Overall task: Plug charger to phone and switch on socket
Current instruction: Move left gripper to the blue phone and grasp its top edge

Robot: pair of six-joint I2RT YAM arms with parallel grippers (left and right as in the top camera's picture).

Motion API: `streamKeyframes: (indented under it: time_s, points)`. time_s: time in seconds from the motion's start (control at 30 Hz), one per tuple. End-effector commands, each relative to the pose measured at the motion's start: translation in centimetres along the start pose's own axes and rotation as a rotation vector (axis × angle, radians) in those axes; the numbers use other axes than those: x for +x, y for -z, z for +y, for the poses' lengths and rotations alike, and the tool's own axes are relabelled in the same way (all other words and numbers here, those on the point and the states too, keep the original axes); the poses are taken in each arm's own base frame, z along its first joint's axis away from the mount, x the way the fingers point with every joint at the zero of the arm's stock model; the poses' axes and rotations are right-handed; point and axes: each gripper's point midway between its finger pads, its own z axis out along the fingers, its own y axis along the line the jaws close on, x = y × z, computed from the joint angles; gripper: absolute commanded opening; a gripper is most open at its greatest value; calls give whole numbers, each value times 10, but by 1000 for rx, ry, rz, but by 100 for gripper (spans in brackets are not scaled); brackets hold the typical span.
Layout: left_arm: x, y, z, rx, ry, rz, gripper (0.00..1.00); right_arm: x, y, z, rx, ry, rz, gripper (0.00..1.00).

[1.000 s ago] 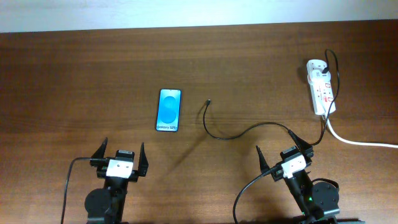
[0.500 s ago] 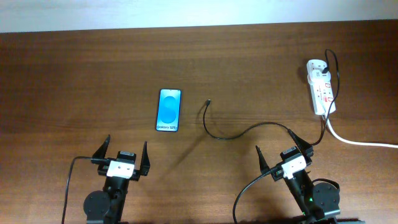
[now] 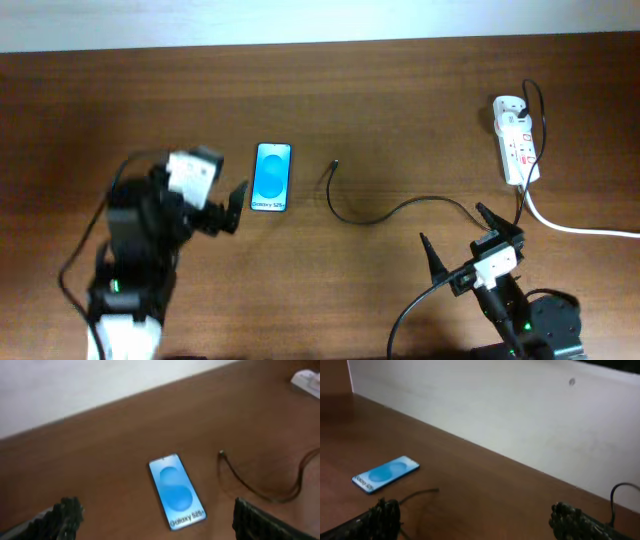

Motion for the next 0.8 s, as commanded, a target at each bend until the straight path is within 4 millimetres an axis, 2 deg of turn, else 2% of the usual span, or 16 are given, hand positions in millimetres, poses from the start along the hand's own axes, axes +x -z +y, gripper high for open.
streamKeyframes:
  time_s: [0.0,0.1,0.13,0.27,0.33,0.4,0.5,0.57,0.6,0.67,0.77]
  points:
    - [-29,-23,11,58,35,87,99,-30,-4,1,-63,-32,49,98]
    - [-38,-44,18,108,76,197,99,-41,-16,-4,-100,-74,196,98]
    - [-37,-54,20,130,90,265,99,-50,-23,-2,-153,-108,290,98]
    - [-39,-83,23,192,140,442,99,-65,-43,0,-262,-186,472,98]
    - [-47,-98,27,158,107,500,99,-61,-56,1,-310,-239,604,98]
    - [-48,-102,32,120,86,501,99,-50,-69,1,-335,-281,717,98]
    - [-56,-107,37,99,75,464,99,-34,-87,21,-469,-374,778,98]
    - [-64,-117,19,204,109,416,99,-26,-94,25,-497,-401,803,98]
    - [-55,-129,15,193,142,448,98,-22,-97,25,-498,-404,813,98]
    - [-21,-159,26,-7,194,572,96,-16,-100,26,-500,-411,830,98]
    - [13,-189,9,-70,207,673,95,-15,-101,26,-501,-412,832,98]
